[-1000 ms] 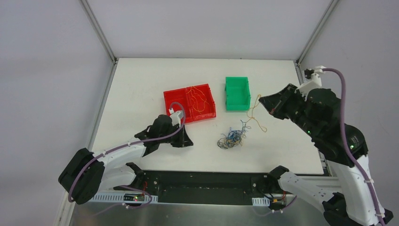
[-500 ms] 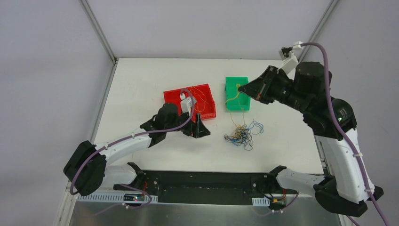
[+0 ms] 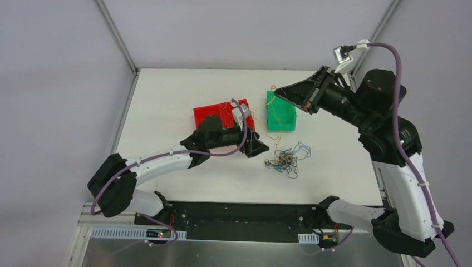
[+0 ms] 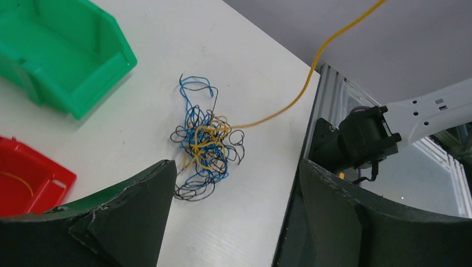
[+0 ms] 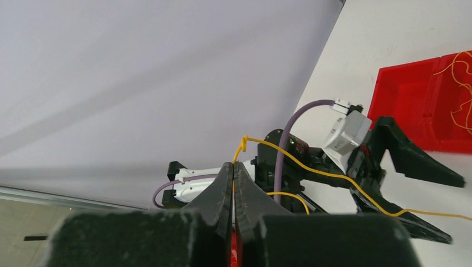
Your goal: Untangle the cables
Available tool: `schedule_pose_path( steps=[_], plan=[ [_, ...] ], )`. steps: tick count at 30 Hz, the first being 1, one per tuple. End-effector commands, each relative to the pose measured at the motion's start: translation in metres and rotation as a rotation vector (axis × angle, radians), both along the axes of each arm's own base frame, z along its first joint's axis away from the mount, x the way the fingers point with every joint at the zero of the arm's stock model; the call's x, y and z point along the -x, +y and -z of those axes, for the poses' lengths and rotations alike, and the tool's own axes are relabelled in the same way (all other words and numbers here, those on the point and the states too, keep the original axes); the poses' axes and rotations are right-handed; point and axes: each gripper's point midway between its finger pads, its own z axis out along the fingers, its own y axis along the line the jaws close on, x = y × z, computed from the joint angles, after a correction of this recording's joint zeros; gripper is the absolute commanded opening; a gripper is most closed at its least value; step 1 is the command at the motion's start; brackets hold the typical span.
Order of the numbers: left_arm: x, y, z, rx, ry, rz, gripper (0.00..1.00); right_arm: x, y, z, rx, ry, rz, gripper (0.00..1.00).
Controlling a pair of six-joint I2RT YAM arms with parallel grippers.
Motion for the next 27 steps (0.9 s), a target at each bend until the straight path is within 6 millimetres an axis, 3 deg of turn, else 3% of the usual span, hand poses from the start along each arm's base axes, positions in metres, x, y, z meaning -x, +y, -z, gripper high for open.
schedule_pose_path(
  steps=[1,6,11,14,16,17,19,23,27],
  plan=[
    [-0.020,-0.032,-0.039,0.090,-0.227,0.007,0.84,-0.002,0.014,-0.024,-0.110,-0.013,-0.058,0.00],
    [-0.023,-0.057,-0.030,0.084,-0.286,0.020,0.83,-0.005,0.014,-0.034,-0.132,-0.021,-0.049,0.00],
    [-0.042,-0.071,-0.008,0.029,-0.302,-0.021,0.82,-0.007,0.012,-0.048,-0.159,-0.031,-0.040,0.00],
    [-0.049,-0.079,0.010,0.011,-0.272,-0.026,0.75,-0.007,0.007,-0.059,-0.177,-0.048,-0.028,0.00],
    [-0.053,-0.084,0.016,0.011,-0.239,-0.039,0.58,-0.006,0.003,-0.067,-0.184,-0.064,-0.018,0.00],
    [-0.056,-0.084,0.020,0.009,-0.221,-0.054,0.45,-0.006,0.001,-0.069,-0.182,-0.071,-0.011,0.00],
    [-0.062,-0.079,0.019,0.008,-0.191,-0.106,0.01,-0.007,-0.005,-0.070,-0.167,-0.081,0.014,0.00],
    [-0.062,-0.060,0.005,-0.036,-0.163,-0.170,0.00,-0.019,-0.030,-0.042,-0.047,-0.093,0.168,0.00],
    [-0.051,-0.033,-0.011,-0.171,-0.116,-0.193,0.00,-0.041,-0.079,0.027,0.200,-0.059,0.433,0.00]
  ],
)
